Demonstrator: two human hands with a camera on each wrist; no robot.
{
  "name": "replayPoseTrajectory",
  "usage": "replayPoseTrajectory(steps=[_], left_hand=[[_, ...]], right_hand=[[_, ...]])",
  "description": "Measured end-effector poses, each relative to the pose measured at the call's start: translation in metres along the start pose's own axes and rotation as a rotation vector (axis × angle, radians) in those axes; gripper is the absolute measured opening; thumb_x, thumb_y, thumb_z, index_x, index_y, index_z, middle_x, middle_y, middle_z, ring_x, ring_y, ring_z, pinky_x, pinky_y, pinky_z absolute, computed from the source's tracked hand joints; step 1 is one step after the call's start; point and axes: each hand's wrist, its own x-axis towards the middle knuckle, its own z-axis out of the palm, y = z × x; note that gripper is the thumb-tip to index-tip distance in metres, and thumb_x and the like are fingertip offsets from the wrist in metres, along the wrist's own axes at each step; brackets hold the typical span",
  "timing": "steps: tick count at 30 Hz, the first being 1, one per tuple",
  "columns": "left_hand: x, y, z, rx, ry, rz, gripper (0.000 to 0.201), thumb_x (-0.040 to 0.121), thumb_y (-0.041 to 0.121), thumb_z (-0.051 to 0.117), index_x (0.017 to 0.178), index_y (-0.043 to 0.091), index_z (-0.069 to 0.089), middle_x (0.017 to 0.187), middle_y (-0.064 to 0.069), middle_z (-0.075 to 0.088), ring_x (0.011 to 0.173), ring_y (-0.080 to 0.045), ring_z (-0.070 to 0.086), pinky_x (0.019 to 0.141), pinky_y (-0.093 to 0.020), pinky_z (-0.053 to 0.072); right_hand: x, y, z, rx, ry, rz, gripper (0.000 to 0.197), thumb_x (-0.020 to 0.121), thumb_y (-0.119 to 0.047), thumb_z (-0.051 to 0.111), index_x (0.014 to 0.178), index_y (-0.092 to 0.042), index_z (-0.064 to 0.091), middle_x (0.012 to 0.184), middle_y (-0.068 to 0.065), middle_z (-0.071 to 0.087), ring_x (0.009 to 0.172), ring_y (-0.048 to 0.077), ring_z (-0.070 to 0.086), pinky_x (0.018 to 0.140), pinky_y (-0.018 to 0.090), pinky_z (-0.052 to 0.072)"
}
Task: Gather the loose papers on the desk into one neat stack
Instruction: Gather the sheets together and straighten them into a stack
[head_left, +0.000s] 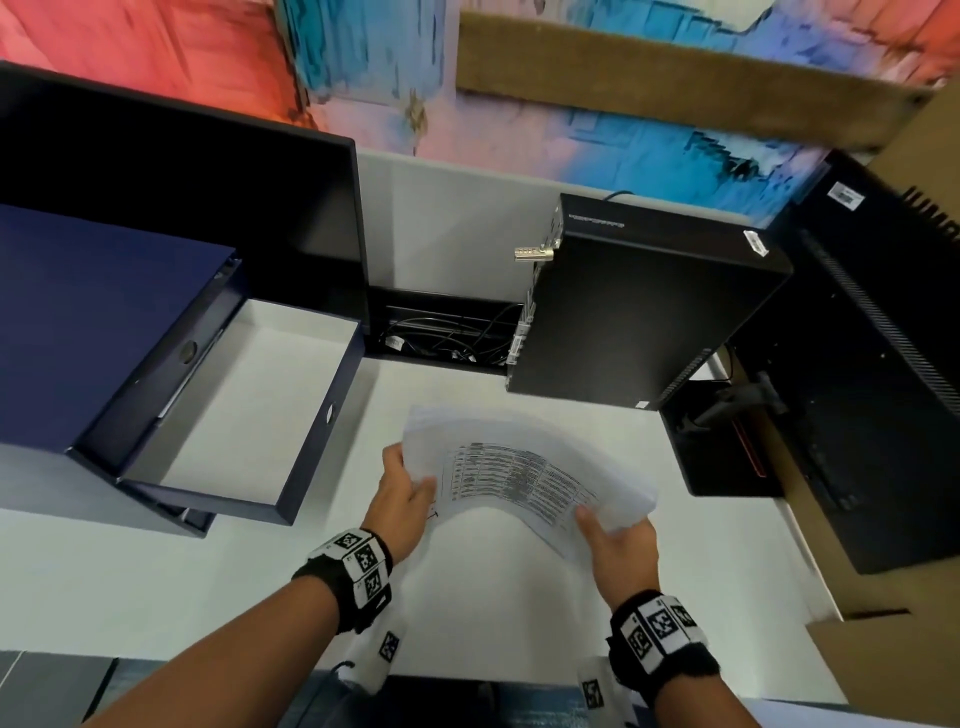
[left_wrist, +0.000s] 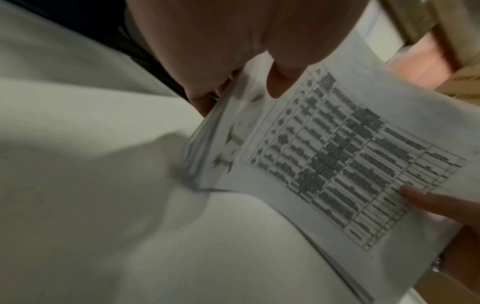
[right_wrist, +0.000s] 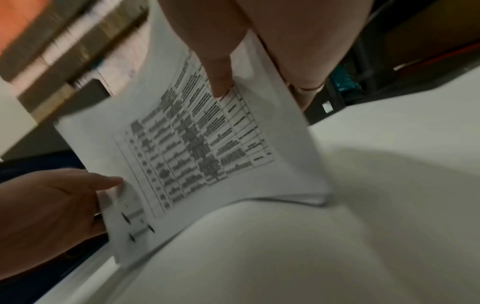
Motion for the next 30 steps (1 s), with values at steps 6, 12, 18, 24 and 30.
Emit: replayPoseTrajectory(steps=[6,12,18,24,30], left_hand=[[0.008,0.002,-0.002,0.081,0.010,-0.037,0.037,0.101,0.012,0.045,0.135,0.019,0.036,0.117,0.004,0.058,0.091,-0.014,0.060,0.071,-0.019,0.047],[0.008,-0.046,0.017,0.425,-0.202,-0.235,0.065,0.100,0.030,0.044,0.154,0.009,0.015,0.152,-0.018,0.035,0.135,-0.034,0.043,0.112,-0.042,0.036],[0.010,-0.056,0.012,0.235,-0.128,-0.289,0.057,0.102,0.024,0.045,0.152,0.011,0.021,0.151,-0.015,0.040,0.134,-0.028,0.045,0.108,-0.032,0.036],[0.009,-0.060,0.012,0.234,-0.103,-0.268,0.034,0.098,0.022,0.053,0.128,0.011,0.043,0.114,-0.010,0.065,0.083,-0.022,0.061,0.073,-0.028,0.047],[0.013,-0.064,0.002,0.156,-0.128,-0.145,0.039,0.094,0.028,0.060,0.129,0.024,0.046,0.131,-0.003,0.058,0.113,-0.032,0.062,0.075,-0.031,0.055]], right_hand=[[0.016,0.006,-0.009,-0.150,0.060,0.053,0.036,0.083,-0.017,0.078,0.112,-0.005,0.061,0.103,0.002,0.067,0.096,0.020,0.063,0.084,0.025,0.048],[0.017,0.075,0.003,-0.347,-0.176,0.284,0.049,0.094,-0.031,0.062,0.136,-0.008,0.050,0.131,0.007,0.061,0.115,0.027,0.061,0.097,0.029,0.045],[0.014,0.079,0.007,-0.333,-0.080,0.323,0.040,0.099,-0.022,0.052,0.137,-0.009,0.052,0.134,0.011,0.058,0.122,0.031,0.056,0.105,0.036,0.042],[0.016,0.079,0.004,-0.213,-0.113,0.395,0.025,0.091,-0.011,0.065,0.115,-0.005,0.062,0.112,0.011,0.069,0.095,0.024,0.065,0.088,0.035,0.051],[0.012,0.071,-0.005,0.147,-0.124,0.502,0.028,0.088,-0.002,0.066,0.112,-0.014,0.062,0.104,0.010,0.072,0.096,0.030,0.068,0.079,0.042,0.056]])
